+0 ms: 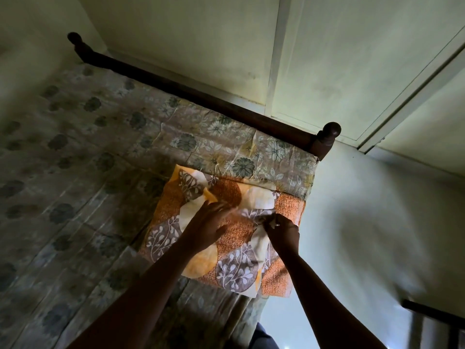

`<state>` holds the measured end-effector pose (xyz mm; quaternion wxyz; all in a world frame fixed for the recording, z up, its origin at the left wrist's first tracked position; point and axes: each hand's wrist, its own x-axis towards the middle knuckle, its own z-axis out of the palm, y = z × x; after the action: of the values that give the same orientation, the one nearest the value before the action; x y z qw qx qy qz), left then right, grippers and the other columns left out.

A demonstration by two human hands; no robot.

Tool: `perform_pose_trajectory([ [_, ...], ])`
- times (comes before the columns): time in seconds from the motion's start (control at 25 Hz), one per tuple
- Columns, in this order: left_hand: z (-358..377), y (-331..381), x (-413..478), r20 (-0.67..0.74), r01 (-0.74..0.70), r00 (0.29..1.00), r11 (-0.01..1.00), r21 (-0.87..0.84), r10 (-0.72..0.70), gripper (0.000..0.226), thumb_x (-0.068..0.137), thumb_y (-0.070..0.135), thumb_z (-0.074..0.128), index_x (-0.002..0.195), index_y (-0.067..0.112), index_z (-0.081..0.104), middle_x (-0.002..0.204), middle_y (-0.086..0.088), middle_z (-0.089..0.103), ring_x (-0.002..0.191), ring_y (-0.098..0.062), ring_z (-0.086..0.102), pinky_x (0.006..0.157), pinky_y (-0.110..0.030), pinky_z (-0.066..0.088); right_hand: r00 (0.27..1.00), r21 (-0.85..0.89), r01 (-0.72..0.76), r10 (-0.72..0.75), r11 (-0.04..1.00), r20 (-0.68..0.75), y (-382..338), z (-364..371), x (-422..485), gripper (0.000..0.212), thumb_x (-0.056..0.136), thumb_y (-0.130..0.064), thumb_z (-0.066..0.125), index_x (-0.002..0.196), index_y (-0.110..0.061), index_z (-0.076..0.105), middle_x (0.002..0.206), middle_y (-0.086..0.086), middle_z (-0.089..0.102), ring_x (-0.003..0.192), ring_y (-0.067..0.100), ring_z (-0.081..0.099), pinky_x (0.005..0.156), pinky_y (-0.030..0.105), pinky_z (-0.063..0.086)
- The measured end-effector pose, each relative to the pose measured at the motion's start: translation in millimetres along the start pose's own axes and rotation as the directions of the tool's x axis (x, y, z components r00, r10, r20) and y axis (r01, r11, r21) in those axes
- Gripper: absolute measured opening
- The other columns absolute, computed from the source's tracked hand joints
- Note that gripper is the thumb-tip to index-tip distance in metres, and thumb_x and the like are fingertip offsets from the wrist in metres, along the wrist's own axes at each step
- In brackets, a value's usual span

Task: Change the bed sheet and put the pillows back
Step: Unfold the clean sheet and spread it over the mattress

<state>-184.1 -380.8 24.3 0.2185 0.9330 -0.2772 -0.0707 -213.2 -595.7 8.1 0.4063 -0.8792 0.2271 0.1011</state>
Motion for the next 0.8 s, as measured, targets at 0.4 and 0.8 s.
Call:
perform_pose_trajectory([
  [0.4, 31.9, -160.2, -0.9, -0.019, 0.731, 0.617, 0.581, -0.357, -0.787, 0.076, 0.077, 0.008, 0.070, 0.141, -0.001, 0.032, 0.143, -0.025, 0.035, 0.130, -0.039, 0.038, 0.106, -0.044, 0.034, 0.901, -0.110, 0.373, -0.332, 0.921, 0.278, -29.5, 32.5, 18.0, 0.040, 0.089, -0.010, 0.054, 0.128, -0.018, 0.054, 0.135, 0.002, 0.050, 0.120, 0.017, 0.051, 0.098, 0.025, 0.042],
  [0.8, -10.1, -102.3, 2.0, 0.127, 0.708, 0.702, 0.665, -0.238, -0.701, 0.029, 0.072, 0.042, 0.061, 0.074, 0.013, 0.060, 0.089, -0.020, 0.062, 0.093, -0.035, 0.061, 0.076, -0.037, 0.042, 0.669, 0.026, 0.710, -0.686, 0.704, 0.284, -77.2, 41.2, 33.9, 0.042, 0.078, -0.013, 0.068, 0.119, -0.014, 0.060, 0.121, 0.008, 0.060, 0.110, 0.025, 0.058, 0.090, 0.038, 0.051],
])
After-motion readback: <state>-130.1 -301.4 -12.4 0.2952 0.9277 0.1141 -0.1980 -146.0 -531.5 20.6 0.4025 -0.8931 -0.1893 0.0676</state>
